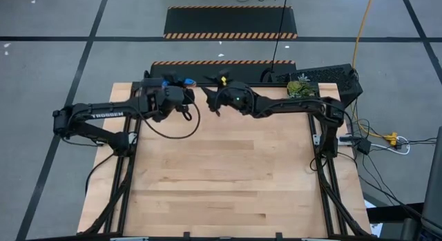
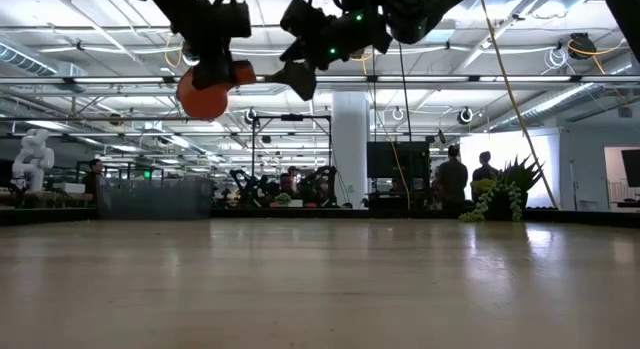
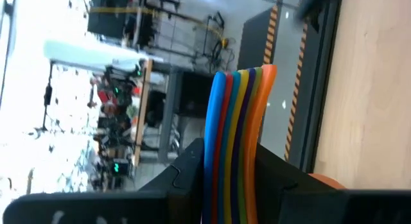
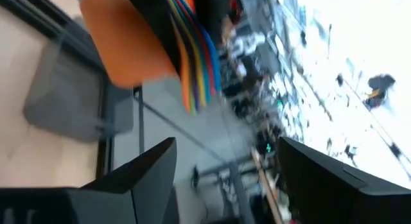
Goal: Nest measuring cups in basket
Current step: Put the stacked measuring cups into the black bin
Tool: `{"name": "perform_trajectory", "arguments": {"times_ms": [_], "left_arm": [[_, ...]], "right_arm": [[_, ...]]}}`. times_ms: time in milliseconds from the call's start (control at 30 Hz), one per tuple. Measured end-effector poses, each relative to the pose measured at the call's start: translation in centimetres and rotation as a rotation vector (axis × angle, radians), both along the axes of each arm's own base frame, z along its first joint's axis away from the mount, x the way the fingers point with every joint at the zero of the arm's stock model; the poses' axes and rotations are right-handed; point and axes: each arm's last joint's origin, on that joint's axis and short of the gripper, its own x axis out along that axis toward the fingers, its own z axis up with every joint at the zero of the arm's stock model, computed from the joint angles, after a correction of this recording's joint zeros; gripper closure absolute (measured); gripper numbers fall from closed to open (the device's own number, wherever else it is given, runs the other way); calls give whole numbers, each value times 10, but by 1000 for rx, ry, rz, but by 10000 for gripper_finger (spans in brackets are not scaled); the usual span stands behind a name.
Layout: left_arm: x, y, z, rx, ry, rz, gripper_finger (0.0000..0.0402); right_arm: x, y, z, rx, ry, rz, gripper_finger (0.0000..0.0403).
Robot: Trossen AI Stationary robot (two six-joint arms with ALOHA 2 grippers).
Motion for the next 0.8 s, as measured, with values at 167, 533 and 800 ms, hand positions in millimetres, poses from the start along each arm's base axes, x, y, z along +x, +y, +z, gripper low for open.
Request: {"name": "perform_trajectory", "arguments": {"times_ms": [167,533,800], "left_arm": [[-7,9,-6,-48,-2,70,316],[-21,22,-18,-121,0,190,316],[-30,28,-54,-82,29,276,316]], "right_arm": [[-15,2,12,73,26,-78,138],[-78,18,8,207,-11,-68,138],[-118,29,-21,253,-77,-42,138]]}}
